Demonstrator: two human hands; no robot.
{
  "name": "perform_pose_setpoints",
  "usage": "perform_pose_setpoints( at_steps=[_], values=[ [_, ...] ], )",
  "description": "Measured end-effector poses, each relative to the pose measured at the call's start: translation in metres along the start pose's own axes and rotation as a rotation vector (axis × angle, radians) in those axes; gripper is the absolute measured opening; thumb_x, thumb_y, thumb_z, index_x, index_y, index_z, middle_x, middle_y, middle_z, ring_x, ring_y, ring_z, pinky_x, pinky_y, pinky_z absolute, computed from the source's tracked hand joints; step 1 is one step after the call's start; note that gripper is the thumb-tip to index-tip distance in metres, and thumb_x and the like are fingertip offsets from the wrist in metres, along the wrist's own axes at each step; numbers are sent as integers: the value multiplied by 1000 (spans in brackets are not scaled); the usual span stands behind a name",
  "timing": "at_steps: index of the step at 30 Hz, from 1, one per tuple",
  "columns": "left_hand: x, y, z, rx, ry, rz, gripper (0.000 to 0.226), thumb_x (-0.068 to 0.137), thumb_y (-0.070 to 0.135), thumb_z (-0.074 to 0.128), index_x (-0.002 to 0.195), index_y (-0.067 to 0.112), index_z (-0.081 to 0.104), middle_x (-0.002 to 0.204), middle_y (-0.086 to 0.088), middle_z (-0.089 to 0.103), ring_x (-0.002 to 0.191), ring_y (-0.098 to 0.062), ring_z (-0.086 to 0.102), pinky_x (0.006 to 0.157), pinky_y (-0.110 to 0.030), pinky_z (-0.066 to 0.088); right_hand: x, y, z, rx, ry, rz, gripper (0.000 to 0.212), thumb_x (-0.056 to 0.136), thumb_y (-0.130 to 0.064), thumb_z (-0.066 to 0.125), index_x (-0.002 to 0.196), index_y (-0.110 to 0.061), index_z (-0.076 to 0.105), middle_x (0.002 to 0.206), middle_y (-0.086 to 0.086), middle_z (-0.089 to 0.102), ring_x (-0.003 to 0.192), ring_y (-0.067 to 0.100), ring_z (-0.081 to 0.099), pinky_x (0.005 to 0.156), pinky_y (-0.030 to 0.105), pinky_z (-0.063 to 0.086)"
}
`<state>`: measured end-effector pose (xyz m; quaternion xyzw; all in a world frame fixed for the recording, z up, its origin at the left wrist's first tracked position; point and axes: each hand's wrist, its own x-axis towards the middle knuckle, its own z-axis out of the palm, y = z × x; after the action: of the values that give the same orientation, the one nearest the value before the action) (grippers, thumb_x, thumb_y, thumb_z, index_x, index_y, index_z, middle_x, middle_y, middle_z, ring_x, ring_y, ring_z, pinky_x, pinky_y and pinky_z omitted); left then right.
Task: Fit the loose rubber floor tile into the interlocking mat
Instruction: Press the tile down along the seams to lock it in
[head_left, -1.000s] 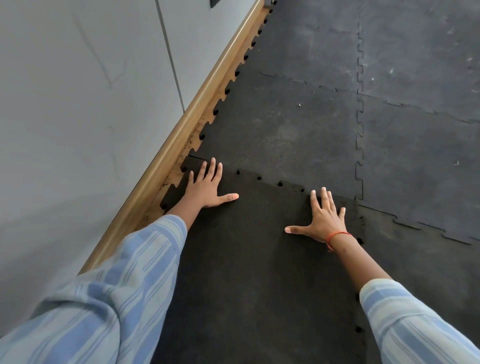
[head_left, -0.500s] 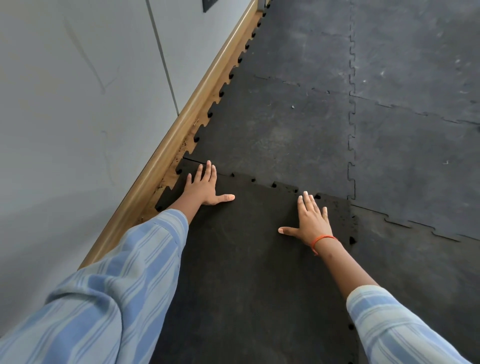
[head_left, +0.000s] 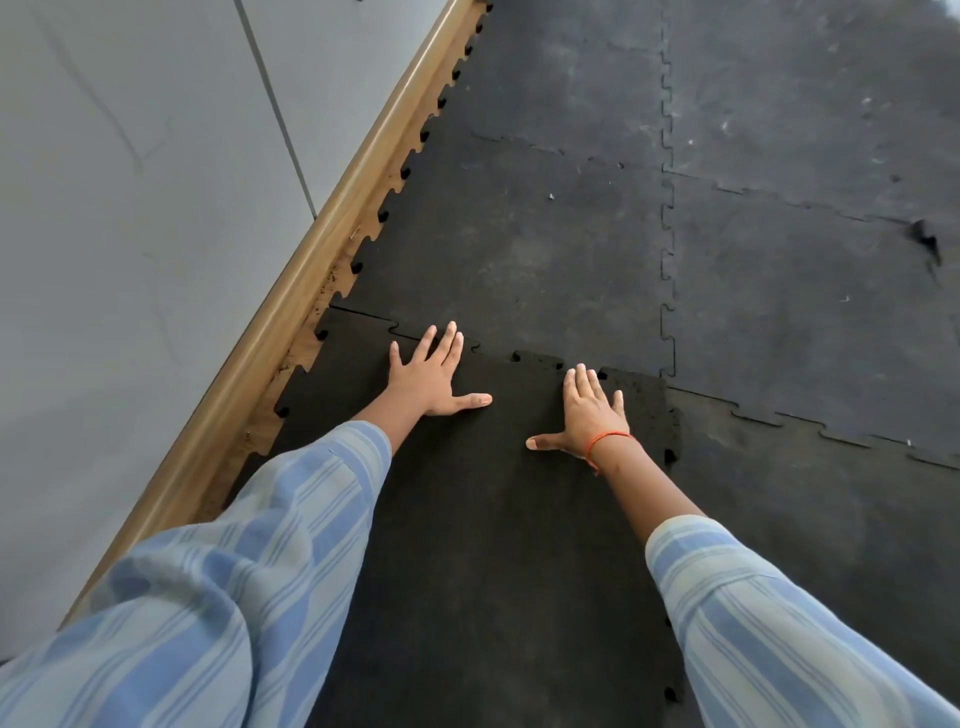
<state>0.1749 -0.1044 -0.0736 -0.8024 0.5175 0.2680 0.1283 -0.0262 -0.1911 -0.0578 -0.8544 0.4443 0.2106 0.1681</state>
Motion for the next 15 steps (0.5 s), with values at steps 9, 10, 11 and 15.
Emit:
perform_pose_setpoints(
  at_steps=[9, 10, 11, 15],
  values=[
    [-4, 62, 0, 25, 16, 194, 101, 86, 78, 28, 154, 16, -13, 160, 2, -26, 149, -21, -17, 115, -63, -3, -15, 32, 8, 11, 135, 91, 132, 64, -78, 59, 150, -5, -8, 160, 9, -15, 148, 22, -14, 119, 49, -2],
    [-6, 77, 7, 10, 18, 239, 100, 87, 77, 29, 154, 16, -14, 159, 3, -27, 148, -22, -19, 114, -63, -4, -17, 42, 8, 11, 136, 108, 132, 63, -79, 59, 151, -6, -8, 160, 9, -15, 148, 22, -14, 119, 49, -1],
    [-7, 87, 13, 0, 20, 248, 101, 86, 77, 30, 153, 17, -16, 159, 4, -28, 148, -22, -21, 114, -63, -6, -19, 51, 7, 10, 126, 119, 132, 63, -79, 58, 151, -6, -8, 160, 8, -15, 148, 22, -14, 120, 49, -1],
    [-2, 92, 17, 21, 10, 211, 107, 82, 82, 30, 152, 19, -20, 157, 6, -31, 146, -22, -25, 113, -62, -8, -24, 73, 9, 30, 53, 103, 128, 66, -77, 58, 151, -8, -8, 160, 7, -16, 148, 20, -13, 120, 48, 0]
  ],
)
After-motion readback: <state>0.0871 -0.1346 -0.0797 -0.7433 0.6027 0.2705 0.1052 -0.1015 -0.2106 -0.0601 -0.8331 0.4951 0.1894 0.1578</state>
